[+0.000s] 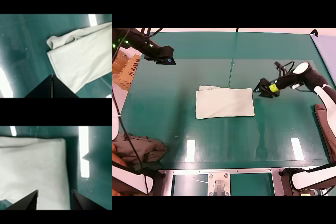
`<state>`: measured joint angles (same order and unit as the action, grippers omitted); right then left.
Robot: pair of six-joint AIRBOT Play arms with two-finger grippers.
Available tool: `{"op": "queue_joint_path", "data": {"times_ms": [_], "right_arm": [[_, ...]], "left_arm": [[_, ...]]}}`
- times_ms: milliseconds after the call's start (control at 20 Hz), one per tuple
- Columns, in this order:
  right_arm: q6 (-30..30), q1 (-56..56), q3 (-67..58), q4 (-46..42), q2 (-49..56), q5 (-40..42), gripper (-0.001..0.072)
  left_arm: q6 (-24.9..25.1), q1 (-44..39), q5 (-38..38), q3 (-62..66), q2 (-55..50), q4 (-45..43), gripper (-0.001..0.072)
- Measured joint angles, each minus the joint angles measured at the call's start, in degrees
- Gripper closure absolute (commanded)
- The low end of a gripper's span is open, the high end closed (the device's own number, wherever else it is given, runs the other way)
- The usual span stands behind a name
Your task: Fold the shirts.
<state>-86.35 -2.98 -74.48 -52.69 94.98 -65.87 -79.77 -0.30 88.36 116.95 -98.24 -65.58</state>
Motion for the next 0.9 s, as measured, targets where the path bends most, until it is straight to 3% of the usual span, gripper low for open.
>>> {"op": "queue_joint_path", "data": {"times_ms": [200, 300, 600, 900], "right_arm": [[3.43, 2.60, 4.57, 7.23, 3.93, 2.99, 0.0230], [5.97, 4.46, 5.33, 11.17, 5.68, 4.02, 0.0680], [10.91, 4.48, -0.22, 21.29, 3.04, 1.75, 0.0700], [7.80, -10.12, -9.35, 23.67, -9.75, -4.66, 0.0700]], "left_arm": [[-0.57, 0.00, 0.02, 0.00, 0.00, -0.98, 0.0680], [-0.72, 0.00, 0.31, 0.00, 0.00, -1.09, 0.0680], [-0.76, 0.00, 0.83, 0.00, 0.00, -1.36, 0.0680], [-0.79, 0.00, 2.25, -0.04, -0.02, -1.36, 0.0679]]}}
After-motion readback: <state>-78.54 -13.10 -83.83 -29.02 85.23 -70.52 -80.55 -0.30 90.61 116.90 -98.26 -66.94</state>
